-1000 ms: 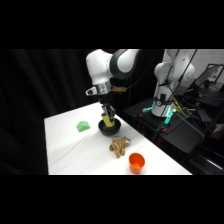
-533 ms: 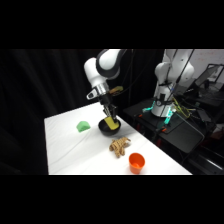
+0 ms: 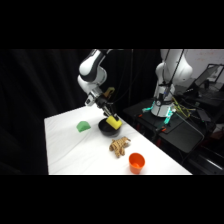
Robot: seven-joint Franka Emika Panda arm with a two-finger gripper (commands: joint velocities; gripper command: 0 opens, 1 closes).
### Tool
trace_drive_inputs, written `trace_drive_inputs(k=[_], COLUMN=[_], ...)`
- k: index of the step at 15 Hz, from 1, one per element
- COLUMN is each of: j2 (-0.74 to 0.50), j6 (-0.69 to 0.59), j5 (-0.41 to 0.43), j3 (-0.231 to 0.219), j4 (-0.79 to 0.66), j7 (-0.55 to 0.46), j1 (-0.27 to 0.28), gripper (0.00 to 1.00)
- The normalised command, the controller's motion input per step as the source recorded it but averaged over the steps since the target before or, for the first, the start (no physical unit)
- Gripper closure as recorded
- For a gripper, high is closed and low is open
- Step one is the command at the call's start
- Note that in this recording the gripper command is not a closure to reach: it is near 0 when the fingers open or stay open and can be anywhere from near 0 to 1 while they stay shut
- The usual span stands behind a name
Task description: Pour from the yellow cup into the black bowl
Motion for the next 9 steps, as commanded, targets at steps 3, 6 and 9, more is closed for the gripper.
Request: trace_drive_inputs(k=[3, 6, 9], j2=[0.5, 0.26, -0.04], j6=[-0.59, -0.33, -0.09], j5=[0.15, 0.104, 0.051], j3=[0.014, 0.001, -0.039], j4=[0.6, 0.4, 0.16], j7=[-0.1, 0.02, 0.12], j1=[-0.131, -0.062, 0.018], gripper=[0.18, 0.18, 0.18])
